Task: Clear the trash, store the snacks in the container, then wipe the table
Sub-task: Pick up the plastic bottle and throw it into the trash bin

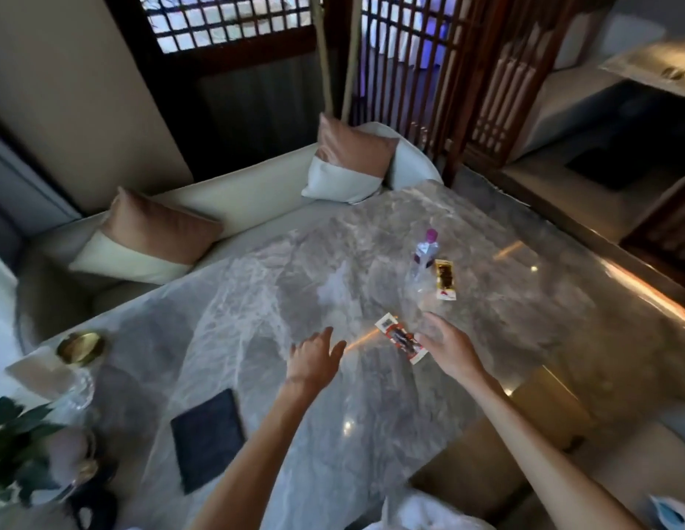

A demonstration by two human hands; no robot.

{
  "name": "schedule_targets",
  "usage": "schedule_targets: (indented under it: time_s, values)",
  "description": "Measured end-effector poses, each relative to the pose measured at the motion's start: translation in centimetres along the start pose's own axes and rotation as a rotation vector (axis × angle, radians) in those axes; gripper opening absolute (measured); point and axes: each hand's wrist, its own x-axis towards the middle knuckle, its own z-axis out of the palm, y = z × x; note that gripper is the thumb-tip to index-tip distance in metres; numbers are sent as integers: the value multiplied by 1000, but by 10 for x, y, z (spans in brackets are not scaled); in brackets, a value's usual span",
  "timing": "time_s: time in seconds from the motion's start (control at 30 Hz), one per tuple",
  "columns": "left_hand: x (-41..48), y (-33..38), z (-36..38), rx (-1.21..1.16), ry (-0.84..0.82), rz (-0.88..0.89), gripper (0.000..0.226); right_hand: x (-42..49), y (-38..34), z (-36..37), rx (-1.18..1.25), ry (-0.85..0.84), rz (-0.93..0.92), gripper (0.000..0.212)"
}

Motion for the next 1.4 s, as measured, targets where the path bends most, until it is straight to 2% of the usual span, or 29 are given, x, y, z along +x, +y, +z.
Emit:
schedule_targets:
  time_s: [0.23, 0.4, 0.53, 0.7, 0.8, 0.87, 0.9, 0.97, 1.07, 1.2, 1.33, 1.4]
  values:
    - [119, 110, -49, 12, 67, 143, 48, 99, 21, -46, 305, 183, 137, 77]
    - [225, 198, -51, 148, 39, 171, 48, 195, 51, -49, 332, 72, 194, 82]
    - [293, 241, -31, 136, -71, 152, 50, 251, 71, -41, 305, 7, 196, 73]
    - [337, 251, -3, 20, -232, 131, 55, 282, 89, -30, 319, -167, 223, 68]
    - [346, 239, 8, -39, -225, 124, 37, 291, 93, -23, 300, -234, 219, 58]
    - [346, 225, 11, -169, -168, 138, 23, 294, 91, -22, 255, -251, 204, 42]
    - [344, 217, 10, -243, -135, 131, 19, 294, 89, -22, 222, -251, 177, 35]
    - [335, 195, 4, -419, -40, 58, 17, 294, 83, -24, 196, -253, 68, 34]
    - [300, 146, -14, -787, 144, -188, 16, 290, 65, -26, 210, -342, -125, 44]
    - [181, 66, -32, -1414, 276, -464, 13, 266, -3, -12, 298, -585, -138, 46]
    - [16, -7, -22, -1773, 445, -617, 13, 199, -97, 41, 305, -937, -199, 47]
    - [-74, -42, -15, -1821, 523, -652, 18, 142, -141, 82, 276, -1096, -259, 48]
